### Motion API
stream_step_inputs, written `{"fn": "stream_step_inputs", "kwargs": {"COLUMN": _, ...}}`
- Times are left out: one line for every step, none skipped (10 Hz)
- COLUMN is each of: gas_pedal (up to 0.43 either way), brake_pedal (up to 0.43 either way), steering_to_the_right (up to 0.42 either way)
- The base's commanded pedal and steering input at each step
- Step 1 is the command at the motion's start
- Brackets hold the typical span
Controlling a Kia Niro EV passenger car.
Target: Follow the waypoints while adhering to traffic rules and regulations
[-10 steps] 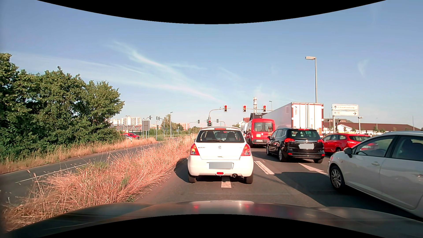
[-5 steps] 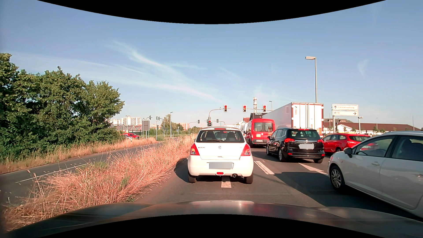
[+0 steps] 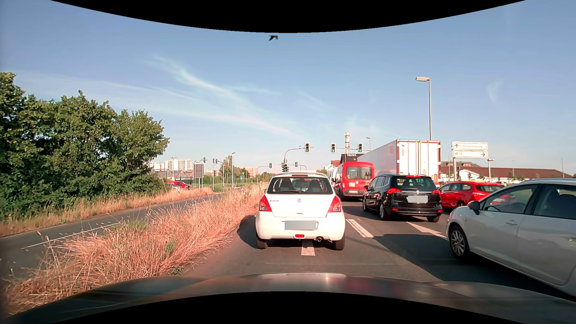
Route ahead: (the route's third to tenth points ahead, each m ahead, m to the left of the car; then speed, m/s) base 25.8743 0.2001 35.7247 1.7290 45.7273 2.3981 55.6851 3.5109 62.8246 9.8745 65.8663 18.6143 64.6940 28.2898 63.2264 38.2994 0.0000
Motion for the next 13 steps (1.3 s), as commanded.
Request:
{"fn": "stream_step_inputs", "kwargs": {"gas_pedal": 0.000, "brake_pedal": 0.250, "steering_to_the_right": -0.005}}
{"fn": "stream_step_inputs", "kwargs": {"gas_pedal": 0.000, "brake_pedal": 0.244, "steering_to_the_right": -0.004}}
{"fn": "stream_step_inputs", "kwargs": {"gas_pedal": 0.000, "brake_pedal": 0.244, "steering_to_the_right": -0.004}}
{"fn": "stream_step_inputs", "kwargs": {"gas_pedal": 0.000, "brake_pedal": 0.244, "steering_to_the_right": -0.005}}
{"fn": "stream_step_inputs", "kwargs": {"gas_pedal": 0.000, "brake_pedal": 0.244, "steering_to_the_right": -0.004}}
{"fn": "stream_step_inputs", "kwargs": {"gas_pedal": 0.000, "brake_pedal": 0.250, "steering_to_the_right": -0.005}}
{"fn": "stream_step_inputs", "kwargs": {"gas_pedal": 0.000, "brake_pedal": 0.256, "steering_to_the_right": -0.005}}
{"fn": "stream_step_inputs", "kwargs": {"gas_pedal": 0.000, "brake_pedal": 0.256, "steering_to_the_right": -0.004}}
{"fn": "stream_step_inputs", "kwargs": {"gas_pedal": 0.000, "brake_pedal": 0.256, "steering_to_the_right": -0.004}}
{"fn": "stream_step_inputs", "kwargs": {"gas_pedal": 0.000, "brake_pedal": 0.256, "steering_to_the_right": -0.005}}
{"fn": "stream_step_inputs", "kwargs": {"gas_pedal": 0.000, "brake_pedal": 0.256, "steering_to_the_right": -0.005}}
{"fn": "stream_step_inputs", "kwargs": {"gas_pedal": 0.000, "brake_pedal": 0.244, "steering_to_the_right": -0.005}}
{"fn": "stream_step_inputs", "kwargs": {"gas_pedal": 0.000, "brake_pedal": 0.238, "steering_to_the_right": -0.005}}
